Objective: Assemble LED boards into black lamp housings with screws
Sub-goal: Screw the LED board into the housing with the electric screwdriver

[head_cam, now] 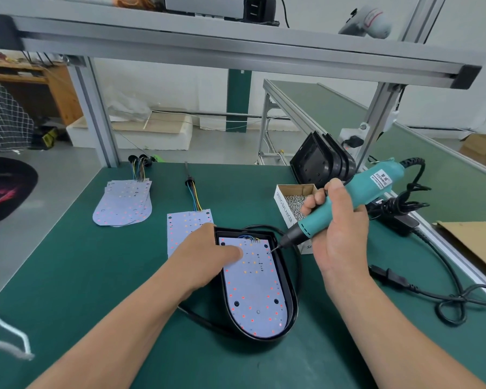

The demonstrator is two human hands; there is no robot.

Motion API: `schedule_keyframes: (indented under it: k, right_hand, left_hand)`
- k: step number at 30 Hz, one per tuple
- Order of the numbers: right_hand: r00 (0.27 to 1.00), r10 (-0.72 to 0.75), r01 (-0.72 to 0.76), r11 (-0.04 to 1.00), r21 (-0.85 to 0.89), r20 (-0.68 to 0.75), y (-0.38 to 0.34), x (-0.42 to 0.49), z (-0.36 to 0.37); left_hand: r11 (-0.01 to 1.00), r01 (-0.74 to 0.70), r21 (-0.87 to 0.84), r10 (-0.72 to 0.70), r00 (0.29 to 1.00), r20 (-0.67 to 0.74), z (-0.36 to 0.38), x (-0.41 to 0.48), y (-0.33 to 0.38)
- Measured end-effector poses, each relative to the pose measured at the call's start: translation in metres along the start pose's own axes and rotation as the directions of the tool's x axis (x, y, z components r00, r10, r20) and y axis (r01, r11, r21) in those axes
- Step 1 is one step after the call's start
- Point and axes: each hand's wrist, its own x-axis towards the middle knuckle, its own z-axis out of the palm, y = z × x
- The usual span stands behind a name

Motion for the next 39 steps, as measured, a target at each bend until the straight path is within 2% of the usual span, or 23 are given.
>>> schedule_keyframes:
  k: [5, 9, 11, 19, 28, 33, 39]
  right_hand:
    - [0.99, -0.057, 0.066, 0.995, -0.07, 0.126, -0.002, -0.005, 0.007]
    - [0.95, -0.101, 0.158, 0.972, -0.175, 0.297, -0.001, -0.01, 0.011]
    - [0.937, -0.103, 0.179, 0.962, -0.206, 0.335, -0.001, -0.011, 0.012]
    - [0.943, -0.067, 0.145, 0.965, -0.22, 0.326, 0.001, -0.004, 0.015]
    - [0.929, 0.04, 0.061, 0.964, -0.258, 0.369, 0.002, 0.0, 0.019]
    - [0.904, 0.091, -0.005, 0.979, -0.201, 0.417, -0.002, 0.001, 0.009]
    - [0.911, 0.0, -0.011, 1.0, 0.025, 0.413, -0.013, 0.006, 0.01]
  left_hand:
    - [1.0, 0.019, 0.011, -0.019, 1.0, 0.009, 0.0, 0.004, -0.004]
    - [1.0, 0.025, 0.003, -0.025, 1.0, -0.009, 0.001, 0.006, -0.006]
    - [1.0, 0.017, 0.014, -0.017, 1.0, 0.005, 0.002, 0.007, -0.006]
    - [0.999, 0.031, 0.045, -0.031, 1.0, -0.001, 0.001, 0.011, -0.007]
    - [0.998, 0.012, 0.068, -0.014, 1.0, 0.025, 0.0, 0.011, -0.005]
    - [0.997, 0.015, 0.072, -0.018, 0.999, 0.047, -0.001, 0.008, -0.002]
    - [0.995, -0.043, 0.093, 0.035, 0.996, 0.083, -0.002, 0.007, -0.004]
